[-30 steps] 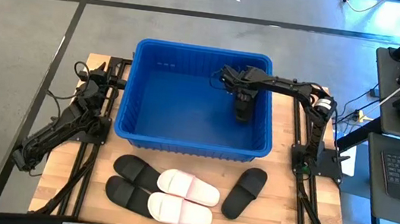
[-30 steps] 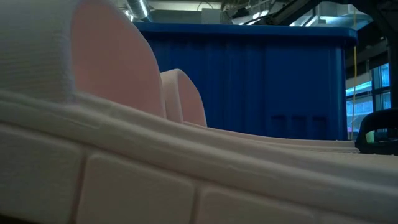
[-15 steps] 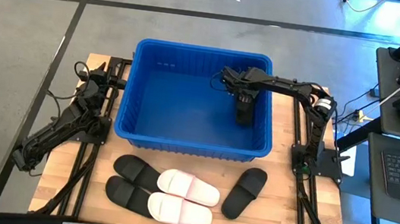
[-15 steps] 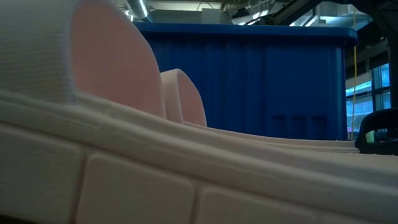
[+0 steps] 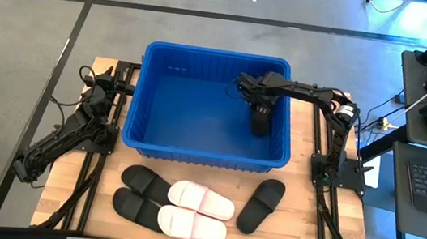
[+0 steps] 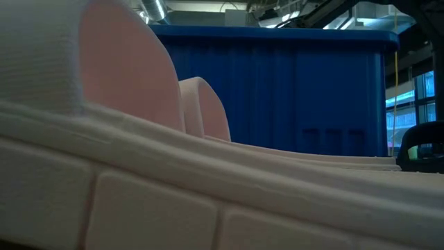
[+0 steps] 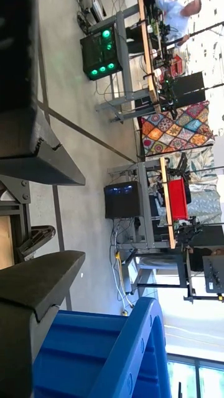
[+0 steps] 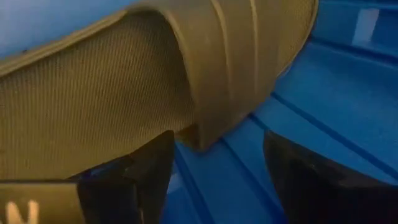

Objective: Pick and place slides into bin
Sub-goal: Put the black slide into the blue container

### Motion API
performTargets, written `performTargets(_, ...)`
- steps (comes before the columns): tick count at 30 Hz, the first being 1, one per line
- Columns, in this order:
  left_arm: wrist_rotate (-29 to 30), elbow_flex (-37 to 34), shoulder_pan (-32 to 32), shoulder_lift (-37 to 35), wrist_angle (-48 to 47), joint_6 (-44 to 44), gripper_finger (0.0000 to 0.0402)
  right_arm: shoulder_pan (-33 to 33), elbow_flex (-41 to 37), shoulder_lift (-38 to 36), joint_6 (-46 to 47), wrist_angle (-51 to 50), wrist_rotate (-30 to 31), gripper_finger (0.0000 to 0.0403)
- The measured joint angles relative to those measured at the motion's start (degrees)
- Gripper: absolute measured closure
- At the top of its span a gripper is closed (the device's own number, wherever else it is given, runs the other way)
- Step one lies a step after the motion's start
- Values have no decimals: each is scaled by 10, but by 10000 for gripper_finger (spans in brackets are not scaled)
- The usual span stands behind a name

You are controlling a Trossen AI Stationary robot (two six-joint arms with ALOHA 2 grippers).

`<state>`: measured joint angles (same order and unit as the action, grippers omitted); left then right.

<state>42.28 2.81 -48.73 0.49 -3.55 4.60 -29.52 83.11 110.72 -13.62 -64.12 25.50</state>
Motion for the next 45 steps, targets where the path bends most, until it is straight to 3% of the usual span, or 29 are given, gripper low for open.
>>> performTargets(9, 0, 0, 0, 0, 0, 0, 225, 3, 66, -55, 16, -27, -4, 157)
performTargets(15, 0, 0, 0, 0, 0, 0, 225, 37, 162, -88, 75, -117, -105, 157)
performTargets(18, 0, 0, 0, 0, 0, 0, 225, 70, 211, -106, 110, -167, -143, 157)
performTargets(23, 0, 0, 0, 0, 0, 0, 225, 150, 301, -136, 189, -253, -148, 157)
performTargets(28, 0, 0, 0, 0, 0, 0, 225, 252, 335, -188, 304, -256, -171, 157)
performTargets(36, 0, 0, 0, 0, 1, 0, 225, 462, 286, -239, 444, -260, -185, 157)
performTargets(45, 2, 0, 0, 0, 1, 20, 225, 625, 126, -198, 635, -214, -149, 157)
